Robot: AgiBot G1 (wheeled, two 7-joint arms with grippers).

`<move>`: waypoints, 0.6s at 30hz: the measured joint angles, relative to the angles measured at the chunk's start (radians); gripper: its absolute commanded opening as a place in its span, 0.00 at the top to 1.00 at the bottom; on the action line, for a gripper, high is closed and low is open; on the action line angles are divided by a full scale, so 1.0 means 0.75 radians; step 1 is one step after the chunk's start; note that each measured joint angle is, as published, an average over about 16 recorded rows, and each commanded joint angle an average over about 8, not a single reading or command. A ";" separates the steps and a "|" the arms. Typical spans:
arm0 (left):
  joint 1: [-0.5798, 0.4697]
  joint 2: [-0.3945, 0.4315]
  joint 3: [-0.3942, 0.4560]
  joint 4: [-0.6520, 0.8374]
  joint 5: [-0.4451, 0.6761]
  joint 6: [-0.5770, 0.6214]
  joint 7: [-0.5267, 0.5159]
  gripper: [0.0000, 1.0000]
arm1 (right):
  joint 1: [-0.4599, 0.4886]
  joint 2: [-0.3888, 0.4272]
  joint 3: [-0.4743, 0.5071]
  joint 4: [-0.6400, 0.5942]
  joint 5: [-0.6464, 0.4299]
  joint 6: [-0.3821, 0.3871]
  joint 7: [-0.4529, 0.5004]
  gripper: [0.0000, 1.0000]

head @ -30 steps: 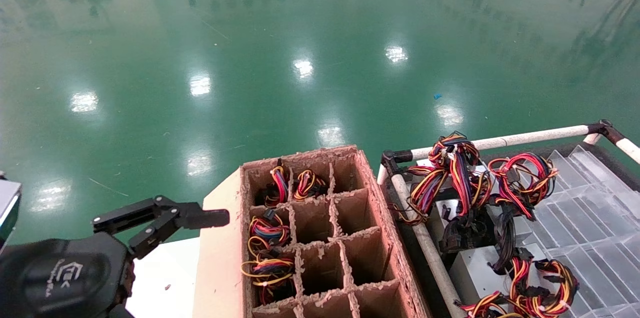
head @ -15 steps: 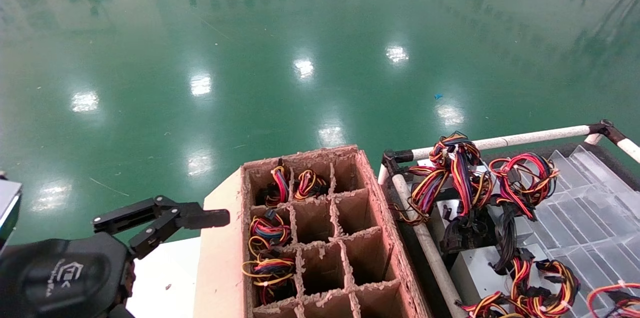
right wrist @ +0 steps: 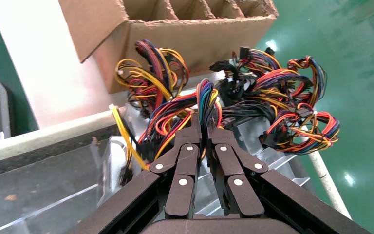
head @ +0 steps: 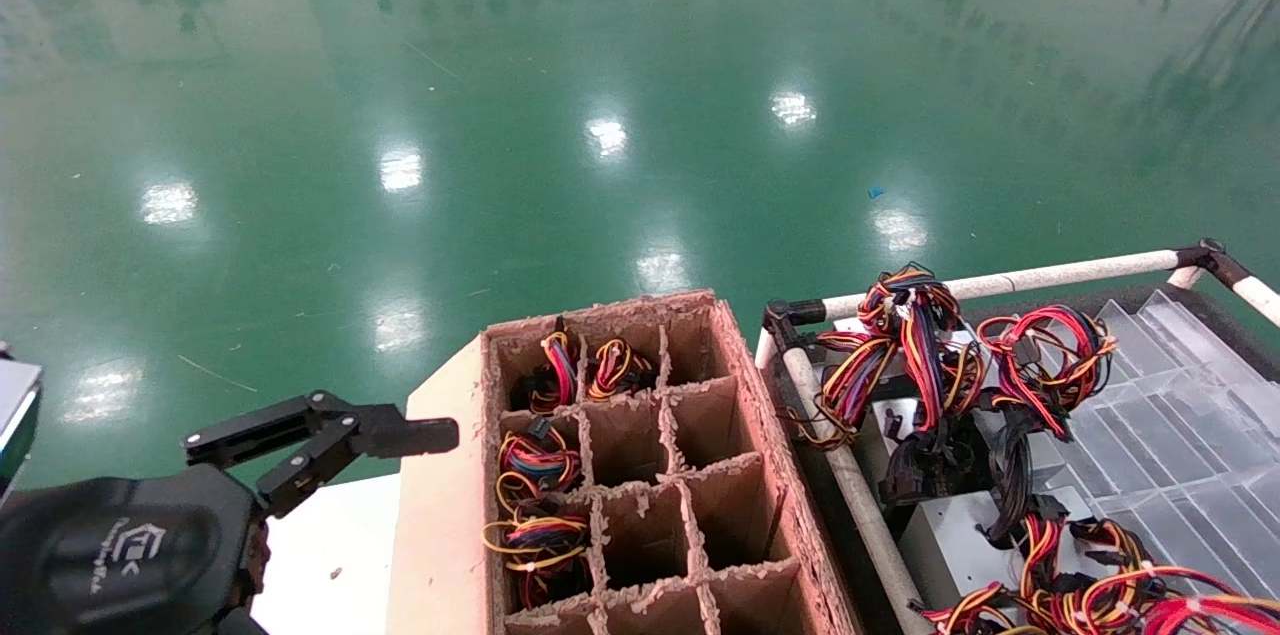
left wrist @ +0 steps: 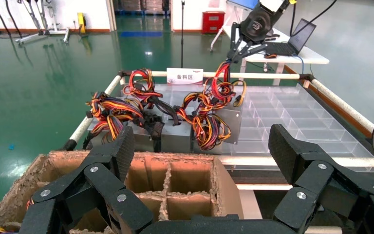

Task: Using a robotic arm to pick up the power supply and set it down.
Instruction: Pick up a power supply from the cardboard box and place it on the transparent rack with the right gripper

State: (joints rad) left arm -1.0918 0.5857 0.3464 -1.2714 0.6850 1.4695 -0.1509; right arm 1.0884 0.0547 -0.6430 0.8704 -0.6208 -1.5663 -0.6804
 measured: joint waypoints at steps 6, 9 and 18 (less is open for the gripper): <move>0.000 0.000 0.000 0.000 0.000 0.000 0.000 0.00 | 0.017 -0.052 0.044 -0.036 -0.078 -0.007 0.018 1.00; 0.000 0.000 0.000 0.000 0.000 0.000 0.000 0.00 | 0.028 -0.072 0.059 -0.061 -0.111 -0.011 0.020 1.00; 0.000 0.000 0.000 0.000 0.000 0.000 0.000 0.00 | 0.059 -0.120 0.077 -0.148 -0.184 -0.018 0.007 1.00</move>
State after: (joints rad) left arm -1.0919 0.5856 0.3467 -1.2714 0.6848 1.4694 -0.1507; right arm 1.1328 -0.0352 -0.5856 0.7591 -0.7587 -1.5796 -0.6755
